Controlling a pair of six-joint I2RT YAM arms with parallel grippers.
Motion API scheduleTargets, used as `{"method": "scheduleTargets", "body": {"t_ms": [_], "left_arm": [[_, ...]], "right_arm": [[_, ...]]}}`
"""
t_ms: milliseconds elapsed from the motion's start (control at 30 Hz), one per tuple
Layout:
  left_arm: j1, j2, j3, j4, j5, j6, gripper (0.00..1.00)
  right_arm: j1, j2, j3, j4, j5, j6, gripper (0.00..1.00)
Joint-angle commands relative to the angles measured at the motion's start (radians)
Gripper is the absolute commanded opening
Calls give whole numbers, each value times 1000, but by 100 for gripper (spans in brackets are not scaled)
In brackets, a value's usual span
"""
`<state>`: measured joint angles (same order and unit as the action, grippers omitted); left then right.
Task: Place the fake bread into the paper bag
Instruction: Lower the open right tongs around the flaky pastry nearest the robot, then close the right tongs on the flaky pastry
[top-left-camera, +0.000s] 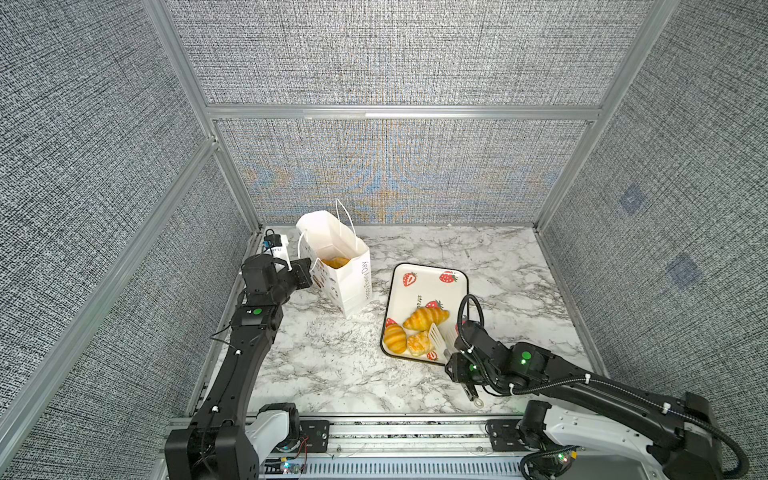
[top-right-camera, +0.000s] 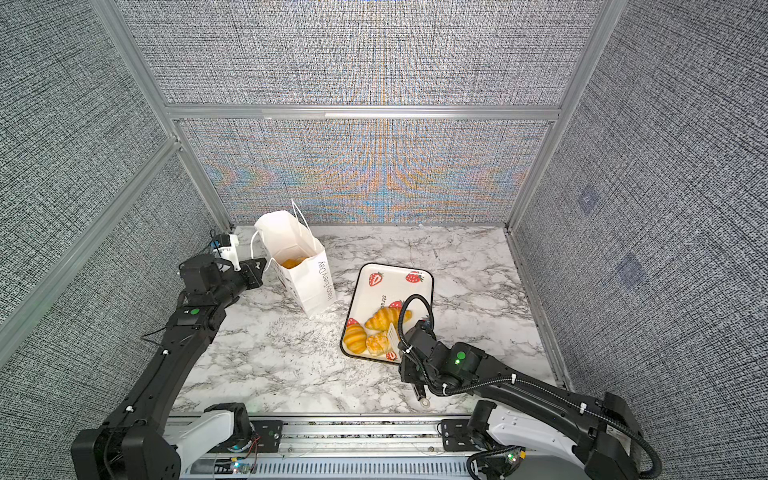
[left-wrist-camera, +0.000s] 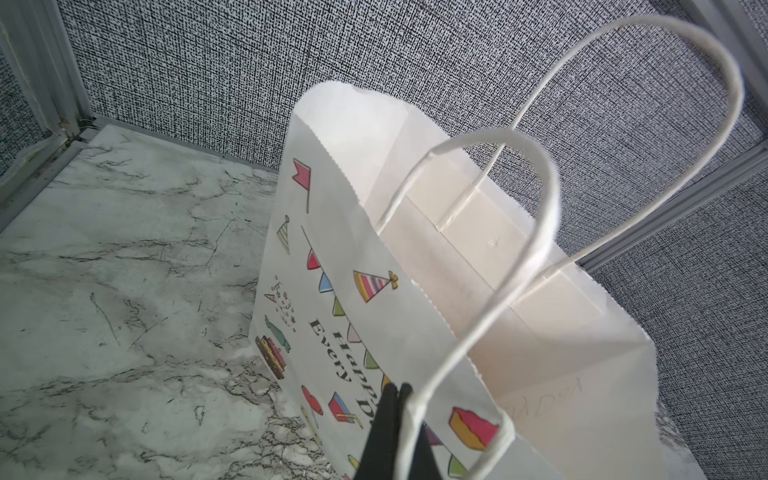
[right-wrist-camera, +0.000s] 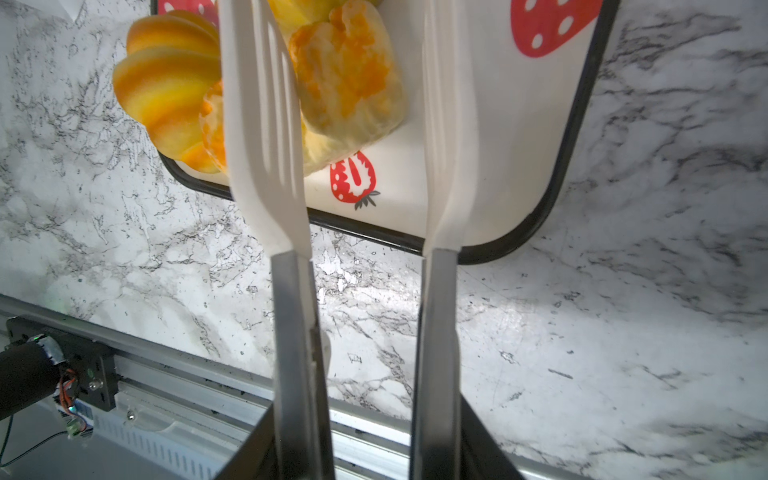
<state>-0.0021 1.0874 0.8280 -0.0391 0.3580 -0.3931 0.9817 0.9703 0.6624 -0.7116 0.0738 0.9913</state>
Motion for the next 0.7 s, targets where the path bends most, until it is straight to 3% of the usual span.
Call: {"method": "scheduleTargets", "body": {"t_ms": [0, 667], "left_arm": [[2, 4, 4, 7, 7, 6, 0], [2, 4, 3, 5, 0, 8, 0]], "right_arm": [[-6, 2, -2, 17, 13, -2, 47], [-27, 25, -34, 82, -36, -14, 43]]}}
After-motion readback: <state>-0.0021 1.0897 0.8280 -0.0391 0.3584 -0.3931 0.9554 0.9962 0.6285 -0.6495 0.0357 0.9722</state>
